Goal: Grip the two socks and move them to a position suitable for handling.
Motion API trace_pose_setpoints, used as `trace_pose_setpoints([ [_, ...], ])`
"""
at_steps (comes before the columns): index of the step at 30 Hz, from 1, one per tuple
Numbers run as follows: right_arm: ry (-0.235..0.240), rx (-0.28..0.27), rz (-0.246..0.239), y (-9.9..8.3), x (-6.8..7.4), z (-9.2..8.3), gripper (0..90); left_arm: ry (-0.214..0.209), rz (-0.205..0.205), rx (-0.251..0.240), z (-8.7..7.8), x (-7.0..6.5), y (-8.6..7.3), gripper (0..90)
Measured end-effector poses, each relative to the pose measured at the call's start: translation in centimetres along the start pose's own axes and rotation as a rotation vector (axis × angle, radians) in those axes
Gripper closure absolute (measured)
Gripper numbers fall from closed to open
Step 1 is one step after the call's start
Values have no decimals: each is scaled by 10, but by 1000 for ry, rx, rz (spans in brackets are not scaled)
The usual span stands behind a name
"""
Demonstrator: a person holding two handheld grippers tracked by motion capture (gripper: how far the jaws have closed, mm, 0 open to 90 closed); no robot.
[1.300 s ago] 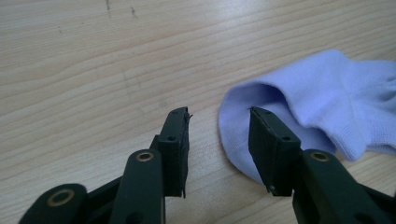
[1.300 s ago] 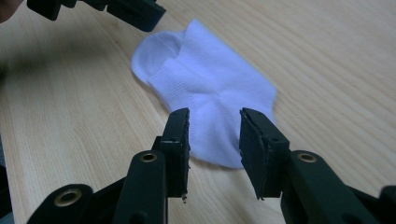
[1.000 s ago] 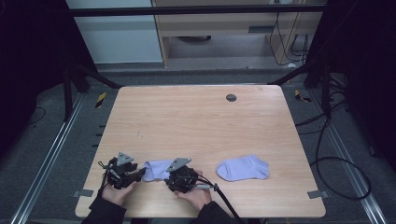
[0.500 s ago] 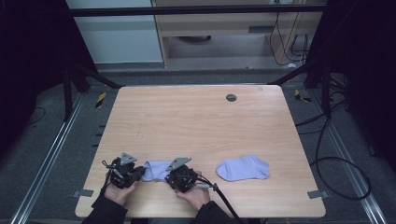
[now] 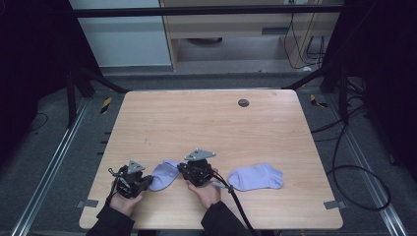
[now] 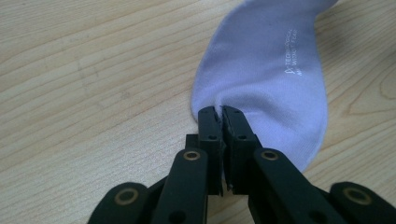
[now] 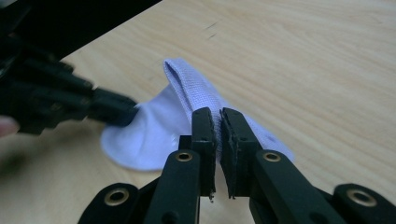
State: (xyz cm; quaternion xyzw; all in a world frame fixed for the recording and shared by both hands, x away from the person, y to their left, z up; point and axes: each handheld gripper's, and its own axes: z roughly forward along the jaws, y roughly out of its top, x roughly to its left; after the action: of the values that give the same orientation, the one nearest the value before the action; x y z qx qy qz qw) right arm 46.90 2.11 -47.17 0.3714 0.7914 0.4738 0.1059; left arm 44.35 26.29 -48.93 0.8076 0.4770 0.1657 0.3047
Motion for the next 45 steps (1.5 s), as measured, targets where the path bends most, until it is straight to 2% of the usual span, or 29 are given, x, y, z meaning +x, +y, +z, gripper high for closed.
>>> trace_pose_setpoints([
  [4,-48,-7,8,6,-8,8,841,-2,1,1,0,0,0,863],
  [10,-113,12,23,13,-22,25,821,-3,-3,-4,0,1,0,861],
  [13,-146,7,13,13,-25,29,752,5,-16,-21,-1,2,0,833],
  [16,-168,-18,-6,16,-29,25,685,14,-44,-53,-7,4,1,750],
  [21,-167,-26,-7,22,-38,17,650,29,-77,-82,-18,7,0,666],
  [24,-164,6,-3,21,-44,20,655,30,-85,-52,-17,6,-2,651],
  [29,-145,71,-4,12,-49,34,666,30,-67,-7,-10,0,-3,653],
  [32,-139,88,-6,9,-51,39,680,33,-62,13,-7,-1,-3,679],
  [37,-145,112,-4,5,-54,46,724,31,-52,18,-4,-3,-3,762],
  [41,-142,125,-10,3,-53,48,814,27,-39,19,-3,-5,-1,845],
  [43,-136,128,-3,3,-52,49,868,27,-37,20,-3,-5,0,861],
  [45,-138,130,0,4,-50,48,878,32,-38,17,-3,-3,1,865],
])
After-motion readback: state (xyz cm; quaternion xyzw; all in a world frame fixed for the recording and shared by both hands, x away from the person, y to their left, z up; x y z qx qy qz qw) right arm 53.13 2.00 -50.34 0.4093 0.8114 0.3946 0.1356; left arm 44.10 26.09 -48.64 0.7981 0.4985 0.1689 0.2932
